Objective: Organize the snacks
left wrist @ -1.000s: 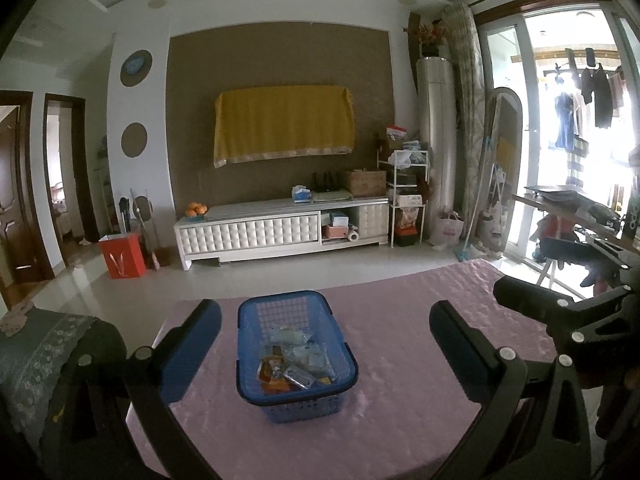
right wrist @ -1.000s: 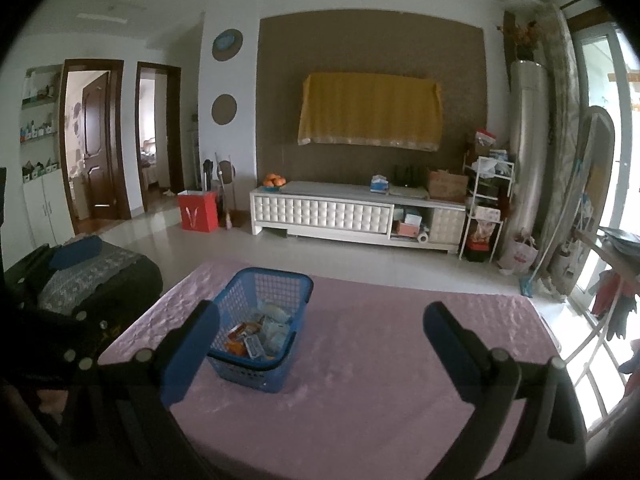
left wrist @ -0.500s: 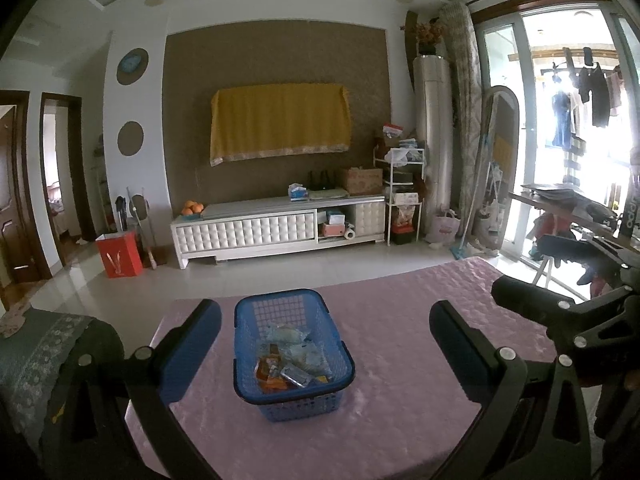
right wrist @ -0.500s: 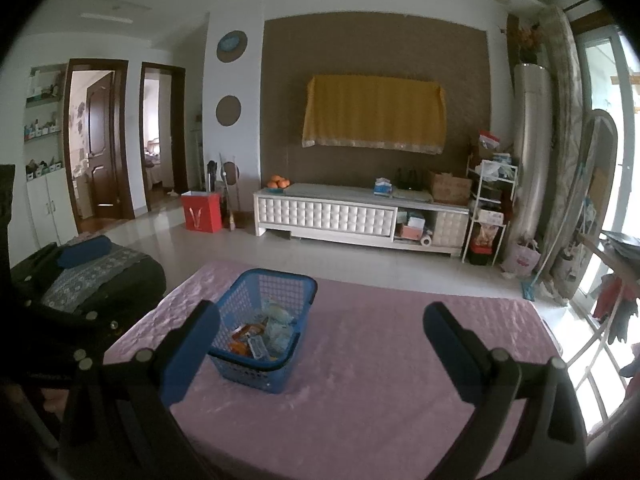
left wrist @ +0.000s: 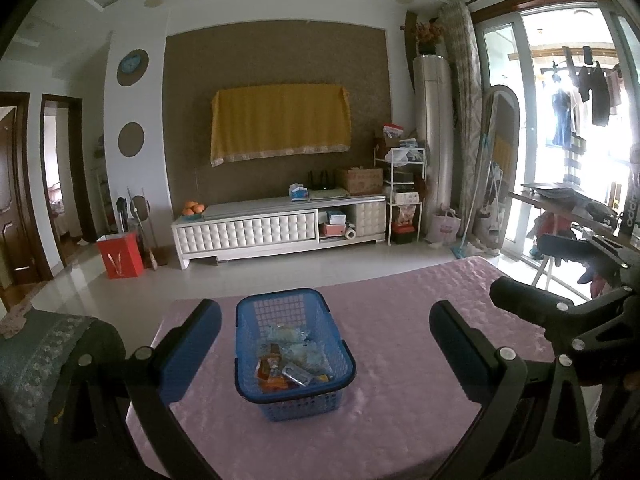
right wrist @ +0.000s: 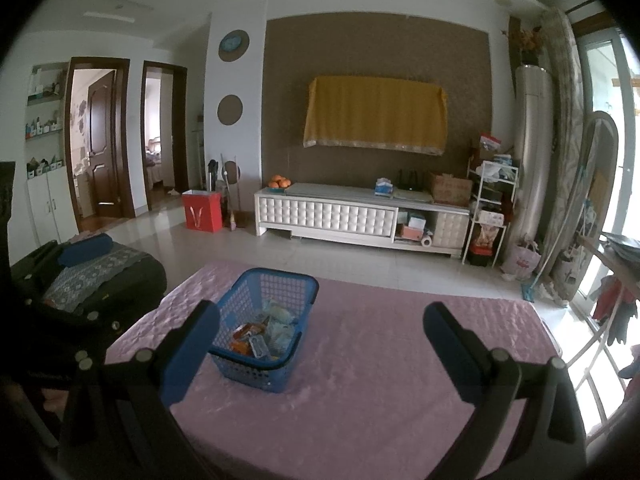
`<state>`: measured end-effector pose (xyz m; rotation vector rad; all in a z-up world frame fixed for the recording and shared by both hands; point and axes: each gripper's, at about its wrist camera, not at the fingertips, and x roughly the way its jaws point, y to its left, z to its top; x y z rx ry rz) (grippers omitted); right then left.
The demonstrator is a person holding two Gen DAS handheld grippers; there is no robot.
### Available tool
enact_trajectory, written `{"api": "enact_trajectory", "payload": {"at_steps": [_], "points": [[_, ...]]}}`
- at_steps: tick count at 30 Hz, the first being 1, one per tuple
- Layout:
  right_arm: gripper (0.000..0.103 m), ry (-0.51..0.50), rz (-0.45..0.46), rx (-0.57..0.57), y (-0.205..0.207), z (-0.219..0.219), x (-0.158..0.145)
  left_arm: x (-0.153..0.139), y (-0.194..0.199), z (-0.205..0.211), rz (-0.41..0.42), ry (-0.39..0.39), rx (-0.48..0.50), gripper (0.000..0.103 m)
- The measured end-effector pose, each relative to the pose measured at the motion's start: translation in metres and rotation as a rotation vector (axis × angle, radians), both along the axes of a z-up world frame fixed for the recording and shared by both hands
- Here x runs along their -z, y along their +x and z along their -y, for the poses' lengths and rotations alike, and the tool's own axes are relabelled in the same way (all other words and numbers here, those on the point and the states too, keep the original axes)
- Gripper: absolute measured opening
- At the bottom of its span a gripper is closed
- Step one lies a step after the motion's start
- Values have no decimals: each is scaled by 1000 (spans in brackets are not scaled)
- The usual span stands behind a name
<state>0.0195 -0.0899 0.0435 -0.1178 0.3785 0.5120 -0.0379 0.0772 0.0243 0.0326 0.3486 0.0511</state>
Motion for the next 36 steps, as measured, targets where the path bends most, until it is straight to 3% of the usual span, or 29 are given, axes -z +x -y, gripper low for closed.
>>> {"api": "enact_trajectory", "payload": {"at_steps": [36], "points": [[103, -1, 8, -13, -3, 1, -1, 3, -10, 6, -6, 13, 10, 103]]}}
